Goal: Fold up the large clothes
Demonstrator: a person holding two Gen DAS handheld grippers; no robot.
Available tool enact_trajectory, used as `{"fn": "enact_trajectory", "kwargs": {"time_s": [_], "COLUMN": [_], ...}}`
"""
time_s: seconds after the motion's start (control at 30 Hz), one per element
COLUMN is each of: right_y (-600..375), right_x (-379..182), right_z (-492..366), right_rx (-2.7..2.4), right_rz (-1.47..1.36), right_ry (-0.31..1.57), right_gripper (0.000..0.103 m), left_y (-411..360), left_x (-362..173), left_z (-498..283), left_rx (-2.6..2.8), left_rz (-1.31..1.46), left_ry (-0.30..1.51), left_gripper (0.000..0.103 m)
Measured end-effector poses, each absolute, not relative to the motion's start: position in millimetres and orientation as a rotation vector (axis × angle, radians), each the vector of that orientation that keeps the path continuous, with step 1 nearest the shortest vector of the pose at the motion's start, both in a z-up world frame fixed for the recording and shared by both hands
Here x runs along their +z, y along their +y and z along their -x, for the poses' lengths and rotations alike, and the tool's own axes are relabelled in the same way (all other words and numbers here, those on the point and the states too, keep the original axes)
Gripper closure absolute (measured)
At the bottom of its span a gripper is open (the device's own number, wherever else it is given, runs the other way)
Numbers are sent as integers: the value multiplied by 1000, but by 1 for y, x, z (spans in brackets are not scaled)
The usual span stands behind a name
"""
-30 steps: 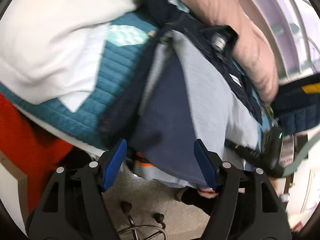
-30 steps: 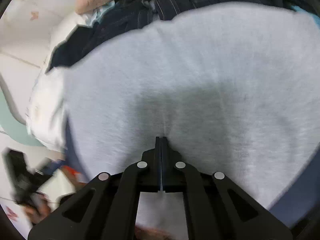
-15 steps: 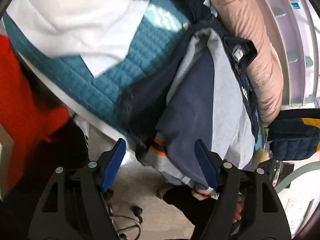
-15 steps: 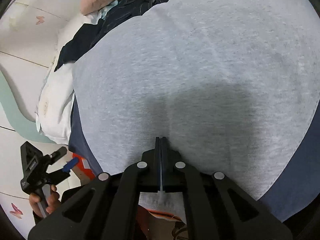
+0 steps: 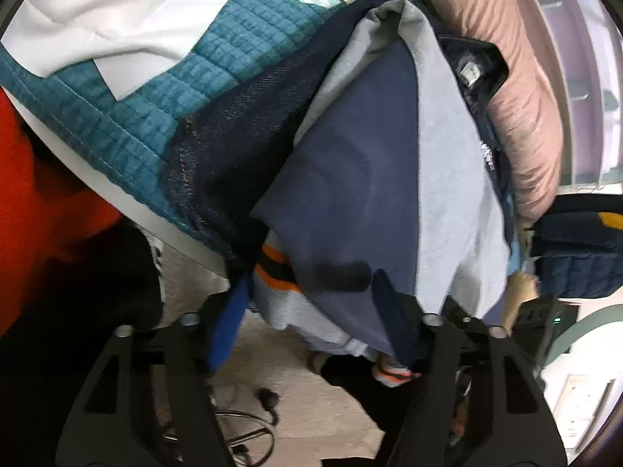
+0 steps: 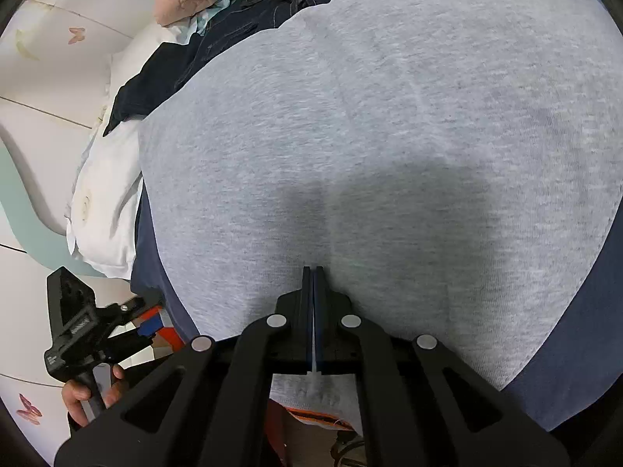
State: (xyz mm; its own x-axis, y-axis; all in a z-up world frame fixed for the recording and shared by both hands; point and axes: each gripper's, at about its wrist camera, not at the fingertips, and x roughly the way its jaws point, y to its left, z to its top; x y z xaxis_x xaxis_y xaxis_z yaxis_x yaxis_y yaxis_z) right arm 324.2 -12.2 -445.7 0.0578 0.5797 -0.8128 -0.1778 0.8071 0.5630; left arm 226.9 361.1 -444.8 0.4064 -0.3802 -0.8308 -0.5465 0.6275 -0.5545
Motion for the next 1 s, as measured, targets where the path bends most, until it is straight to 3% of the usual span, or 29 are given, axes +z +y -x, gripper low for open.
{"fn": "enact_trajectory", "kwargs": {"time_s": [0.1,0.3,0.4,0.8,0.9,0.97,1.0], "right_y": [-13,-10,-10,-8,-10,-12,-12], "right_x": [-445,-438,-433,-445,-435,-415,-405], "right_z": [-324,-317,-308,-295,-292,-283,-277], "right_rx": [592,564,567,605,647,684,699], "right_rz": [-355,-353,-347,-291,-309,-279,-253], "right_ry": [1402,1383,1374,1362,1337,1256,1207], "right_gripper": [103,103,98,102,88,64,59], "left_y": [365,366,363,328,316,304,301], "left_x": [-447,-449,-440,-350,-329,-318,-314], "left_z": [-223,-222,-221,-219,-222,-227,-230], "left_rx": [153,177,157,0,-44,-66,-71], "left_rz": [945,913,905,758,733,714,711], "left_ry": [1210,1218,1203,1043,1018,1006,1003], "left_gripper": [63,74,94,97,97,97,97]}}
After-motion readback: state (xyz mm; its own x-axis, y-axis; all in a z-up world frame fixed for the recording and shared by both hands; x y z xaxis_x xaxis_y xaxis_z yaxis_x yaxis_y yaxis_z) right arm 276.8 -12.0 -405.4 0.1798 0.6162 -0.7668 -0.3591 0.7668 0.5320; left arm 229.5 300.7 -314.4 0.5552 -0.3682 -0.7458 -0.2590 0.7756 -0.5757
